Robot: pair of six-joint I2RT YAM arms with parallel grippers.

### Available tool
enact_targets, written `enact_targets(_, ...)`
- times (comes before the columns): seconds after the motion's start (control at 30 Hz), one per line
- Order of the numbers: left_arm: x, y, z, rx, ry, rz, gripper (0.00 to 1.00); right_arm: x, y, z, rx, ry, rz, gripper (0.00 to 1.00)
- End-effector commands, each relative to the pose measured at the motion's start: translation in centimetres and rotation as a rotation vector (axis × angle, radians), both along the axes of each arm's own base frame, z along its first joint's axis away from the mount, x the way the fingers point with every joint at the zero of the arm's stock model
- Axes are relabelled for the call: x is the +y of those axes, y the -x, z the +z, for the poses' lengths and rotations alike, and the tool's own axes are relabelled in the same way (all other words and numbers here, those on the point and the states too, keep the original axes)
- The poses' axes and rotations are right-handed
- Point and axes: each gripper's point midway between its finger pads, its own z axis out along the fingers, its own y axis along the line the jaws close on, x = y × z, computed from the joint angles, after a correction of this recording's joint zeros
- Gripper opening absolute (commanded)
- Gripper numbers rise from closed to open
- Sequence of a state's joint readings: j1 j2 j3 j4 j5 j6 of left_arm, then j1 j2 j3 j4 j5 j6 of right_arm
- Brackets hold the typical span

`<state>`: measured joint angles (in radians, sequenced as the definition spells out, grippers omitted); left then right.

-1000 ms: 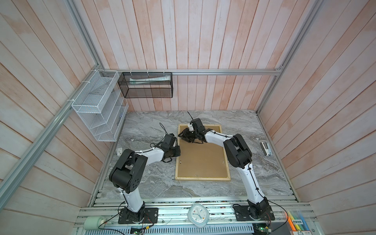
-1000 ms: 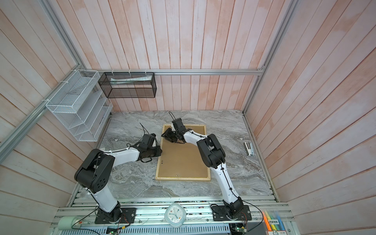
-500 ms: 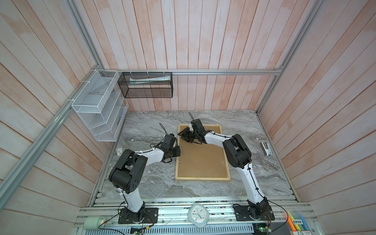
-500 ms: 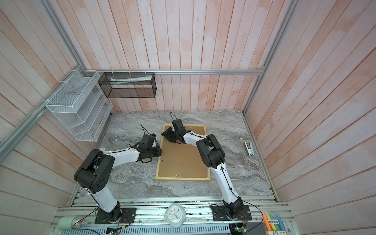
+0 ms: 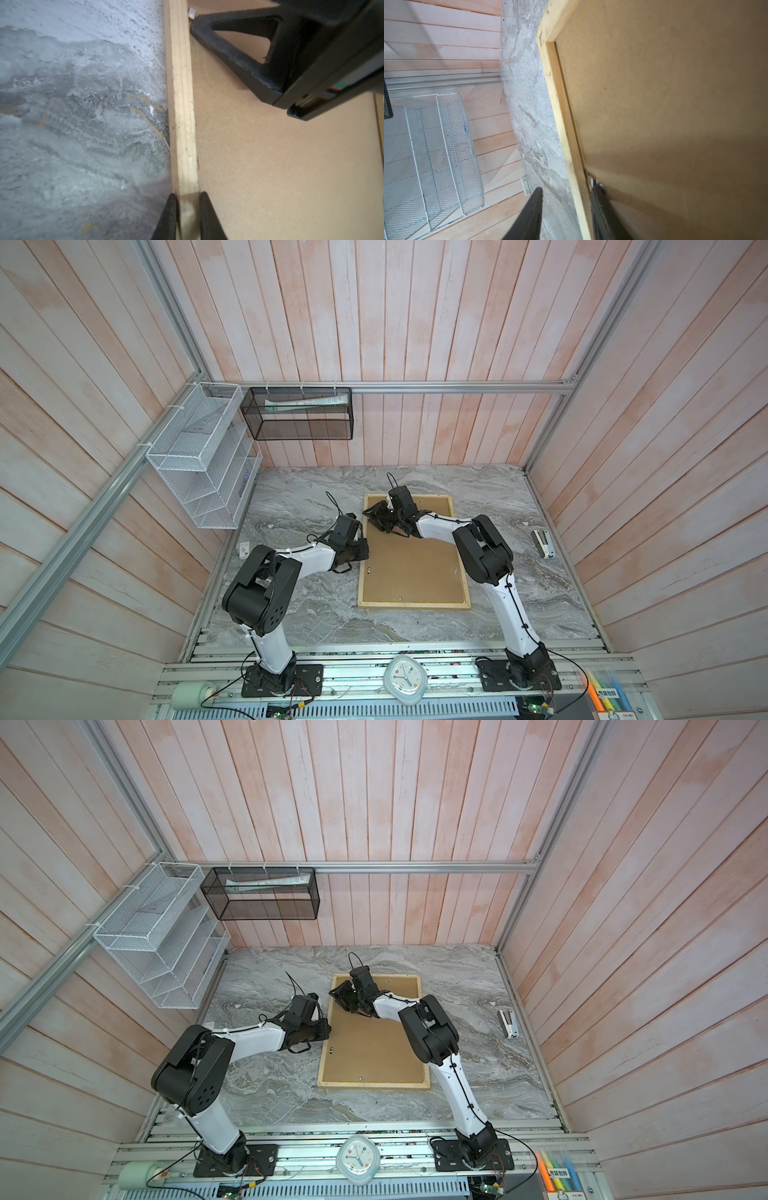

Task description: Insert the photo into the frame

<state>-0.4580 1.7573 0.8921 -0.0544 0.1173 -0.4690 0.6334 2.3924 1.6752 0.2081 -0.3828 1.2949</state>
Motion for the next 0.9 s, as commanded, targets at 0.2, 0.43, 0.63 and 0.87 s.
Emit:
enact_targets(0.2,-1.9,3.7,-1.3,0.146,0.046,-0.065,0.17,-2.6,1.3,0.0,-0.104,0.215,0.067,0.41)
enact_targets(0.43,-1.9,3.6,-1.3,0.151,0.040,-0.066,0.17,-3.4,-0.5,1.7,-0.187,0.243,0.134,0.41)
enact_targets(0.63,-1.7,3.7,-1.2,0.148,0.026,-0.065,0.17,-1.5,-0.4,-0.4,-0.147,0.185,0.270,0.40)
enact_targets(0.87,-1.7,3.6,-1.0,0.144,0.028,-0.063,0.17,-1.0,1.0,-1.8,-0.116,0.177,0.325,0.40)
